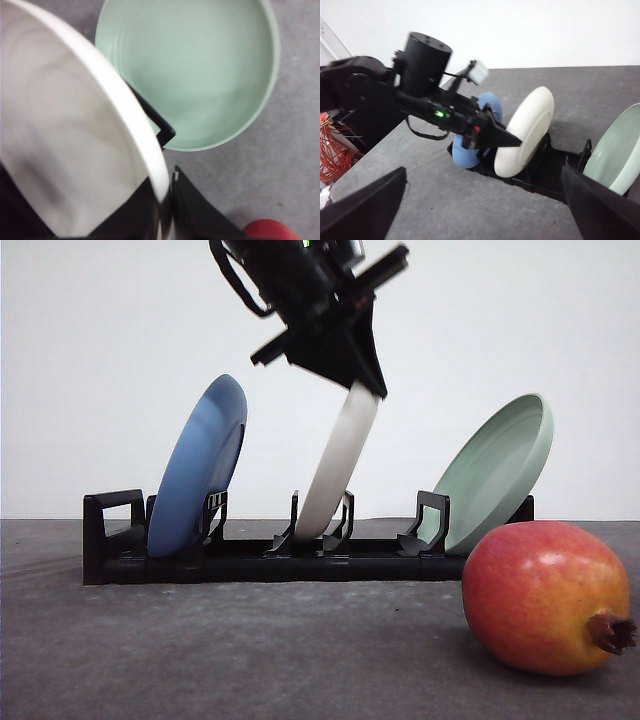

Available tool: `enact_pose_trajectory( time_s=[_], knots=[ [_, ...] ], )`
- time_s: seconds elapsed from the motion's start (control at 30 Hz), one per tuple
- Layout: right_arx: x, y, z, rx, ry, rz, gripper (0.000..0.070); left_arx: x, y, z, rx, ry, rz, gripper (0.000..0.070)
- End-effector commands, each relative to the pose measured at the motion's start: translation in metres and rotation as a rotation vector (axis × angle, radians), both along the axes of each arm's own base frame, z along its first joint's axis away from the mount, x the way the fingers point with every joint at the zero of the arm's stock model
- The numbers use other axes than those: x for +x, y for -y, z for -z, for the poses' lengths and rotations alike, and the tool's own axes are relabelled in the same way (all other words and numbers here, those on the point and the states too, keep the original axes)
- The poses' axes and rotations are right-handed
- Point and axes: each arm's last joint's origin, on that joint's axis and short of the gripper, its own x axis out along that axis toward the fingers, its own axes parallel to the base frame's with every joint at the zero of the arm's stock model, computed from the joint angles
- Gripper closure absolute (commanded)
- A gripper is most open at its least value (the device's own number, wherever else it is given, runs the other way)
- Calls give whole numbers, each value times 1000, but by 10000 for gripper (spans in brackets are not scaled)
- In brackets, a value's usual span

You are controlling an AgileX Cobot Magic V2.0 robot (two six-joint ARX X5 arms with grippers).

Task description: Place pomegranate in white plate

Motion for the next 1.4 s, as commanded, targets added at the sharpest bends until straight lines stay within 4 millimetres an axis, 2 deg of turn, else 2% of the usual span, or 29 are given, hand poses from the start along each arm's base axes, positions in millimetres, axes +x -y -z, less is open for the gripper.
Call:
enact_pose_trajectory(
  time_s=[0.0,0.17,0.37,0.53,0.7,0.87,1.0,1.17,1.37],
  knots=[
    [0,0,-4,7,7,-1,69,-9,-1,-28,-56,56,10,692],
    [0,0,-4,7,8,-1,69,-35,-16,-67,-126,122,15,692],
    [0,0,-4,7,8,-1,69,-87,-36,-107,-137,148,85,692],
    [0,0,-4,7,8,-1,69,-136,-49,-123,-75,140,208,692],
    [0,0,-4,7,7,-1,69,-177,-52,-126,14,121,276,692],
    [0,0,-4,7,7,-1,69,-205,-43,-111,204,155,304,691],
    [0,0,-4,7,7,-1,69,-220,-32,-85,320,169,319,692],
    [0,0,-4,7,7,-1,69,-229,-20,-40,446,198,313,692],
    [0,0,-4,7,8,-1,69,-232,-13,25,515,220,302,692]
  ],
)
